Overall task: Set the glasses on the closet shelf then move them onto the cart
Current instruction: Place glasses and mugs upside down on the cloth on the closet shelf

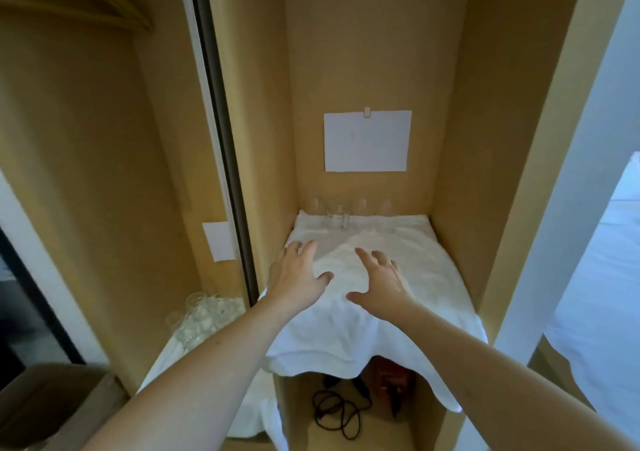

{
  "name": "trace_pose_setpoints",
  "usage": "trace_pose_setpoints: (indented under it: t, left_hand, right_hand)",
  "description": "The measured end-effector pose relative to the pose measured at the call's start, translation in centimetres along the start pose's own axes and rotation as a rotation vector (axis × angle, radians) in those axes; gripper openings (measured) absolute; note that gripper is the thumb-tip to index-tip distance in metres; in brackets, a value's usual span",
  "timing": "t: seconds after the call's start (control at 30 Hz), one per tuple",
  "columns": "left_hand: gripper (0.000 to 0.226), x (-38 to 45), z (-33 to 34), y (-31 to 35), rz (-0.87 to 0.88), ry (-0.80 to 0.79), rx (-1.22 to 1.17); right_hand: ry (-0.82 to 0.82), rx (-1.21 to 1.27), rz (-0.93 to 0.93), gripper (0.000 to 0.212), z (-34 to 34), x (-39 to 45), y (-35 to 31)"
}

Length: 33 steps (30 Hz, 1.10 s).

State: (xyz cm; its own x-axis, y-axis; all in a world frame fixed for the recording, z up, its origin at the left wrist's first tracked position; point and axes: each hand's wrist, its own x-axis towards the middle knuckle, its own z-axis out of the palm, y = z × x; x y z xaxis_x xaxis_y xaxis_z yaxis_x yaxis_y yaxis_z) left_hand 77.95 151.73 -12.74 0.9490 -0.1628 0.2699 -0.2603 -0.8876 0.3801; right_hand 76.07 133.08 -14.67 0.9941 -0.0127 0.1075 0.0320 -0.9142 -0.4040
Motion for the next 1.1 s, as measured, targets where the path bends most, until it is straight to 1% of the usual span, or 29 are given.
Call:
trace_pose_setpoints:
  t: [0.17,0.33,0.43,0.5,0.77,1.1]
  left_hand:
    - [0.065,-2.3,-2.1,-2.8,-0.039,0.004,0.000]
    - [0.065,-3.1,-5.2,-6.5,-0.015,0.026,0.043]
    - [0.065,-3.3,-7.4,-10.2,-0.018,0.023,0.052]
    - [0.070,-3.3,-8.6,-12.8,-0.032,0.012,0.063]
    - [0.073,-3.5,-11.8,-23.4,-0.087,-0.006,0.079]
    - [0.074,-3.8,-13.7,-34.0,-0.108,-0.075,0.061]
  right_hand:
    - [-0.018,0.024,-0.034,0.096,1.4,-1.1,-3.7]
    - [-0.006,0.010,-0.069,0.097,2.8,-0.3,-8.4]
    - [0.008,0.030,-0.080,0.096,4.2,0.5,-12.2]
    - [0.017,0.038,-0.089,0.095,5.4,0.8,-14.5]
    - [-0.020,0.059,-0.103,0.095,10.6,2.1,-24.0]
    - [-0.048,0.108,-0.044,0.095,17.9,3.6,-31.7]
